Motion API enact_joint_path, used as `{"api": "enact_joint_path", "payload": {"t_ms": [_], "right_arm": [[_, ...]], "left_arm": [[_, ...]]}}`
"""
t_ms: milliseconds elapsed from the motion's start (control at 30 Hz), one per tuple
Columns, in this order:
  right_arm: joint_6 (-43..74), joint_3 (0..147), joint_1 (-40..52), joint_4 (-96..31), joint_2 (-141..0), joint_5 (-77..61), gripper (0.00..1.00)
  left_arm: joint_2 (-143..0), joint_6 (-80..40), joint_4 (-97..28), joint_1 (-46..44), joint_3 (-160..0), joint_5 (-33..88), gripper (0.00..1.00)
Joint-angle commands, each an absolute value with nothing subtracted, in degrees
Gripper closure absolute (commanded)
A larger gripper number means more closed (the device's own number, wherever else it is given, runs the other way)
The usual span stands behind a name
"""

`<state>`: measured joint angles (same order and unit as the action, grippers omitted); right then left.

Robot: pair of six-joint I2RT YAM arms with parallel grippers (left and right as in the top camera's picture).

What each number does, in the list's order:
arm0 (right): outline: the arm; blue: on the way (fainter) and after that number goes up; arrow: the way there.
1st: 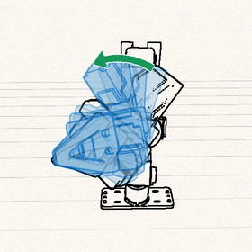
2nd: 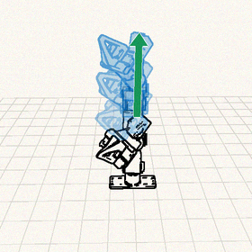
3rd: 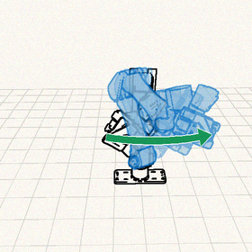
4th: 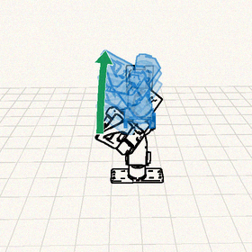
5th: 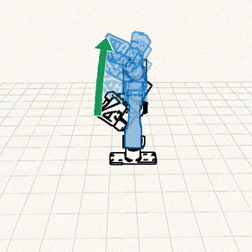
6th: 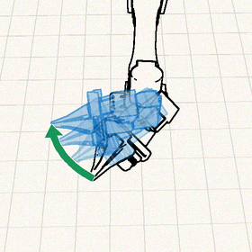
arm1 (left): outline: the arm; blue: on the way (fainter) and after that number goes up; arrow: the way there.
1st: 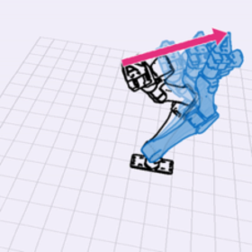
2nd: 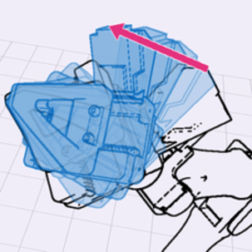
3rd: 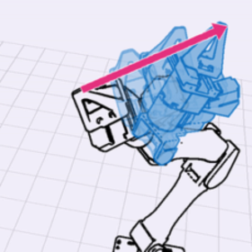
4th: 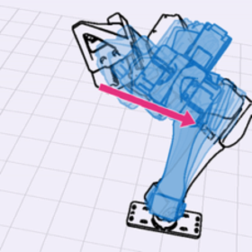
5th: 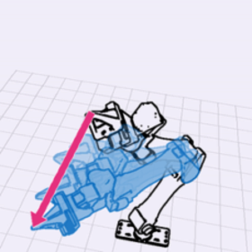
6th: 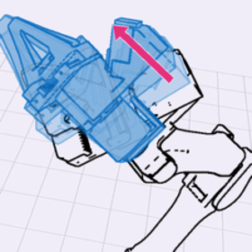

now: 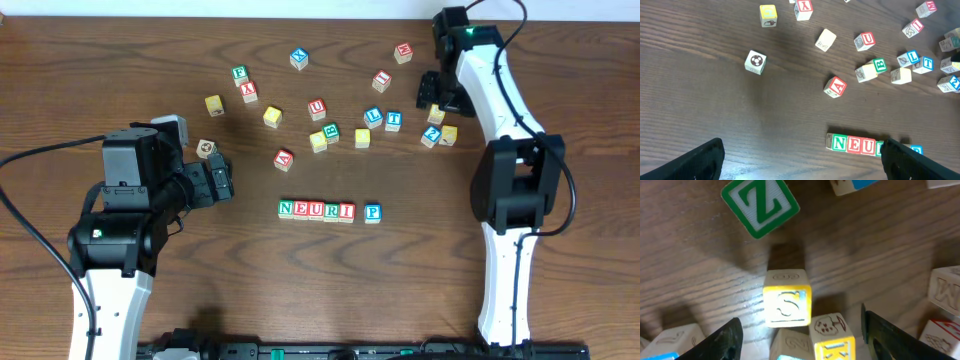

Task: Spell out NEURIPS
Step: 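Move the right arm to the far blocks above the yellow S block, then lower the right gripper onto the yellow S block and close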

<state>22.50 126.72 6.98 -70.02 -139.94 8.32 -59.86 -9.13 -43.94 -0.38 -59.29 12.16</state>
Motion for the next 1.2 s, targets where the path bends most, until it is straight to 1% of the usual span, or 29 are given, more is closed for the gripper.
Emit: {"api": "enact_joint_path", "payload": {"t_ms": [0,500,700,833,933,1167], "right_arm": [[22.7,127.7,7.3,-69.4,-139.9,8.5,0.29],[23.9,127.1,7.3,-68.6,-139.9,8.9,0.32],[26.4,124.2,7.3,-67.0,-139.9,9.5,0.33],[28.8,122.4,7.3,-66.2,-139.9,9.6,0.36],[31.2,122.1,7.3,-66.2,-139.9,10.4,0.36],[31.2,122.1,7.4,-65.4,-139.9,10.3,0.36]], "left_arm": [[-59.9,-8.6,-44.1,-0.1,-60.9,12.9,0.02],[-59.9,-8.6,-44.1,-0.1,-60.9,12.9,0.02],[-59.9,-8.6,-44.1,-0.1,-60.9,12.9,0.02],[-59.9,-8.6,-44.1,-0.1,-60.9,12.9,0.02],[-59.9,-8.6,-44.1,-0.1,-60.9,12.9,0.02],[-59.9,-8.6,-44.1,-0.1,-60.9,12.9,0.02]]}}
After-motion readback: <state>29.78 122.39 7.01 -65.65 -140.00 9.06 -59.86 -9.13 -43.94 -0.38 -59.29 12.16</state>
